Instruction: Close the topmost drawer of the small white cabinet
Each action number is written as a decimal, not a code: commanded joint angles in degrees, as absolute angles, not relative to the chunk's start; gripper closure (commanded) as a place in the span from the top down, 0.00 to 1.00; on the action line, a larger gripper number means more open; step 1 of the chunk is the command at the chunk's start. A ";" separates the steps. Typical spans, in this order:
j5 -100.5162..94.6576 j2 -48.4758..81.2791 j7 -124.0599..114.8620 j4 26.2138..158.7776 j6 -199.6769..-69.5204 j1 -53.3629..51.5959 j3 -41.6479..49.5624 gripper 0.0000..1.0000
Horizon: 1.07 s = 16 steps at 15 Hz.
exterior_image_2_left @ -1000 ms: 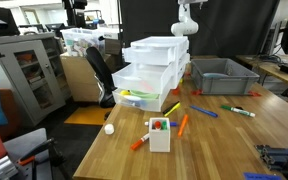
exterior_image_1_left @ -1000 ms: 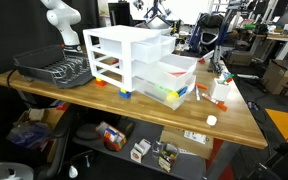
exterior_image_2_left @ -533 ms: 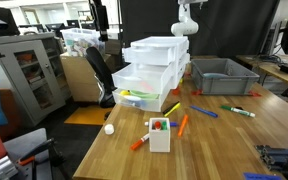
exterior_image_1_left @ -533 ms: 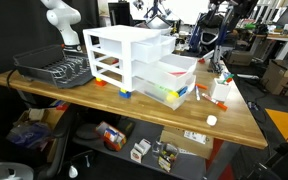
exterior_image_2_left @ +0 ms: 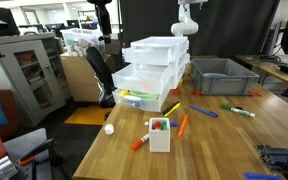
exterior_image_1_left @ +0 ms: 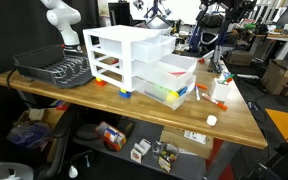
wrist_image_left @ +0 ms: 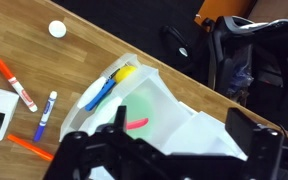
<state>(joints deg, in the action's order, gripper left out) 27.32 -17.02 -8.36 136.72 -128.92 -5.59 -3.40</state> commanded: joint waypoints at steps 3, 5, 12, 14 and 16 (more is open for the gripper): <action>30.91 -16.03 -8.76 136.37 -129.96 -6.02 -2.80 1.00; 35.42 -15.28 -8.17 137.45 -132.85 -6.32 -2.35 1.00; 62.74 -10.30 2.84 141.14 -146.90 -7.23 -2.54 0.74; 68.91 -8.79 6.76 140.54 -149.39 -7.12 -3.09 0.60; 73.67 -7.80 9.82 140.26 -150.96 -7.10 -3.57 0.45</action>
